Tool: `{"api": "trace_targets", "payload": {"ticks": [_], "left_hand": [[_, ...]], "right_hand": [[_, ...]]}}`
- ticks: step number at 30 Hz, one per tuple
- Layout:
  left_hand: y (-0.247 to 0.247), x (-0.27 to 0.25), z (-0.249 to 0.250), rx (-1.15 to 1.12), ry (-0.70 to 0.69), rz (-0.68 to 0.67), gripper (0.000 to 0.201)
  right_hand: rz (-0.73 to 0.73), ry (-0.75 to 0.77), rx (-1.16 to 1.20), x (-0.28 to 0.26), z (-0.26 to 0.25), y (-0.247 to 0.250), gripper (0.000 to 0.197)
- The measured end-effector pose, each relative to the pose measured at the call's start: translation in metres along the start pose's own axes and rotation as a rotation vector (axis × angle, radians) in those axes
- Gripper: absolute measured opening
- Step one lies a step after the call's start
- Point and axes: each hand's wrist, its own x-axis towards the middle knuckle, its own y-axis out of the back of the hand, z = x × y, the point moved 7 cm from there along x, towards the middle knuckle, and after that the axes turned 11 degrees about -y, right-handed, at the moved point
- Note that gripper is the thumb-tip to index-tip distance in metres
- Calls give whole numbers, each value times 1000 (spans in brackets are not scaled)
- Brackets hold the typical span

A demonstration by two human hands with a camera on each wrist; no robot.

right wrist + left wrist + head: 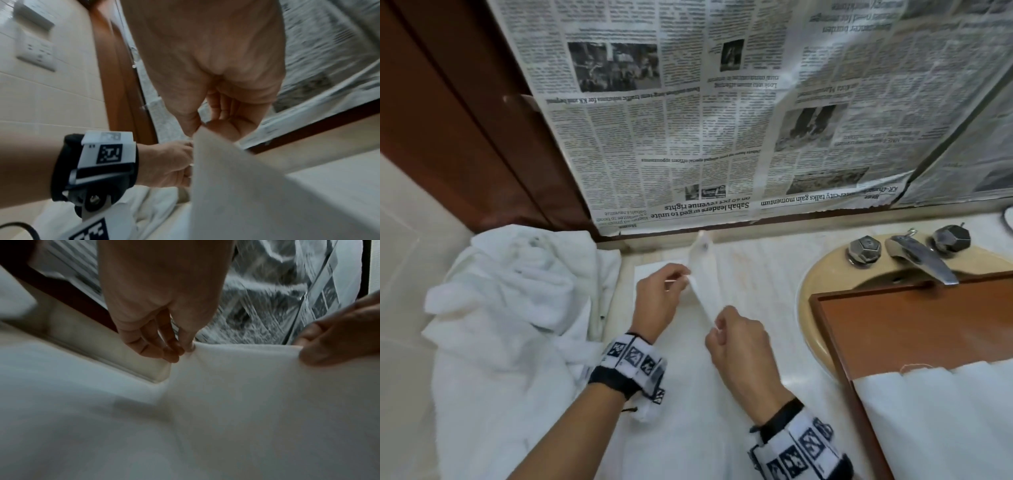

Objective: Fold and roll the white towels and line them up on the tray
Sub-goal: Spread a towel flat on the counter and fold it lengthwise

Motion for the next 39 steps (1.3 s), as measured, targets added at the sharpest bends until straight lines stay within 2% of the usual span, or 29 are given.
{"api": "trace_targets", "payload": {"ticks": [5, 8, 13, 17, 23, 26, 30, 33, 35, 37, 39], "left_hand": [[41, -34, -81, 142, 270, -26, 21], [43, -44, -101, 147, 317, -36, 25], [53, -44, -99, 138, 417, 10, 12], [47, -52, -100, 44, 432, 40, 23], [55, -48, -94, 195, 418, 91, 18], [56, -47, -94, 270, 433, 91, 14], [51, -43, -99, 368, 431, 2, 18], [48, -41, -100, 498, 393, -63, 22], [47, -44, -99, 549, 362, -61, 22], [48, -47, -99, 564, 327, -37, 21], [47, -44, -97, 618, 233, -28, 26]], "right_hand": [[-194, 0, -171, 10, -28, -95, 16], [-293, -5, -201, 6, -22, -135, 5], [-252, 20, -158, 4, -26, -142, 8], [-214, 80, -147, 0, -43, -142, 14], [-237, 97, -158, -7, -47, -156, 16], [-327, 96, -152, -7, -42, -166, 18], [-508, 95, -131, -9, -30, -168, 33], [-433, 209, -62, 1, -27, -145, 26], [-321, 255, -39, 18, -16, -126, 25], [-165, 288, -115, 43, 1, -109, 31], [-37, 344, -185, 68, 10, -100, 40]]}}
